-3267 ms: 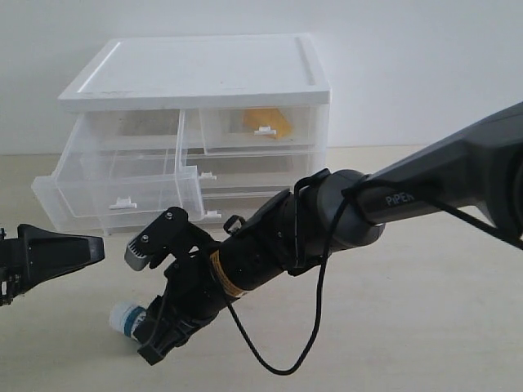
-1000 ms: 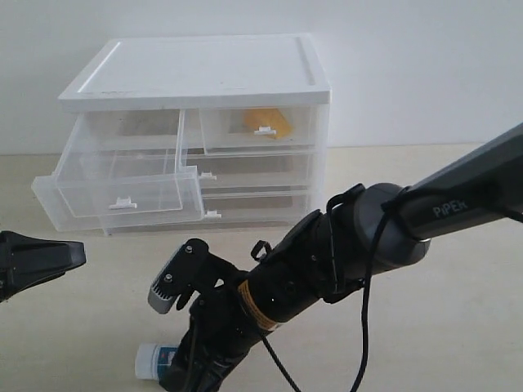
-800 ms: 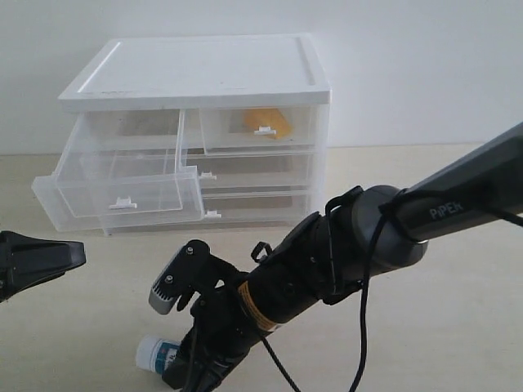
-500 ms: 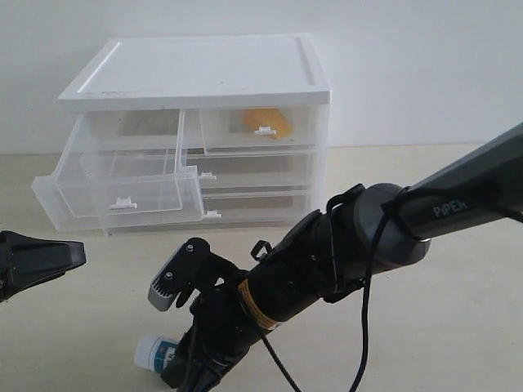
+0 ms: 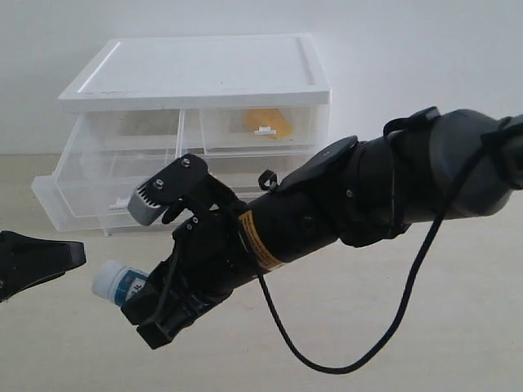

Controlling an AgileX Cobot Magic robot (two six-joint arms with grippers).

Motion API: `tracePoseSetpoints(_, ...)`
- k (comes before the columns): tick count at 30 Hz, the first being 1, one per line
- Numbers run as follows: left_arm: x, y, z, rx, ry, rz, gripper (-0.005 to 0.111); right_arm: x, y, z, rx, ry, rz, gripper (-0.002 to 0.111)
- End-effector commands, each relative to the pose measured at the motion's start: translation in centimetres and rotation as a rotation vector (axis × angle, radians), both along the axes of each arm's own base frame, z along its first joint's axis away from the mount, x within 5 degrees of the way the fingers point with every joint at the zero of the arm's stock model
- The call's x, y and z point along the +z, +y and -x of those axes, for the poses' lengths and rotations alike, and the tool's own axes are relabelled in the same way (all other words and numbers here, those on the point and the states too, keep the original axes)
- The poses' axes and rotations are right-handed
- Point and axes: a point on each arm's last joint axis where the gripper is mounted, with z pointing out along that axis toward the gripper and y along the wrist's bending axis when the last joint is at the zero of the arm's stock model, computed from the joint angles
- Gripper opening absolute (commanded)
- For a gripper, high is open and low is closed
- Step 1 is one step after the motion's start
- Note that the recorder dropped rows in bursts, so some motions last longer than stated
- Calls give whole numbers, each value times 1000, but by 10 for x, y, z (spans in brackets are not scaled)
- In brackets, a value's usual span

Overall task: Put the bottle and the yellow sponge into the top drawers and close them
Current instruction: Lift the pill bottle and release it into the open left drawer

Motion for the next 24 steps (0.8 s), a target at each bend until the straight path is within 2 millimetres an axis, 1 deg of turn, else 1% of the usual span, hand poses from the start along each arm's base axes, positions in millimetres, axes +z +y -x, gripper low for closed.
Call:
tracePoseSetpoints(1,1,0,1,6,-11,1,58,24,-4,3,-13,-32,-46,0)
tracePoseSetpoints(5,1,0,1,6,-11,1,58,44,-7,3,-38,-87,-79,0)
tracePoseSetpoints(8,1,0,1,6,-11,1,58,65,-6,-3,-82,-145,-118,0)
tracePoseSetpoints(10,1,0,1,6,-11,1,58,77,-3,-7,-107,-147,-150,0)
tracePoseSetpoints(12,1,0,1,6,-11,1,58,91,0,-12,-128,-163,-183,0)
tracePoseSetpoints(17,1,0,1,6,-11,1,58,127,8,-32,-235,-245,-266,0)
tracePoseSetpoints(19,1,0,1,6,-11,1,58,133,12,-44,-266,-233,-293,0)
tracePoseSetpoints(23,1,0,1,6,-11,1,58,125,20,-70,-321,-191,-308,0)
tracePoseSetpoints(24,1,0,1,6,-11,1,58,122,24,-74,-323,-191,-306,0)
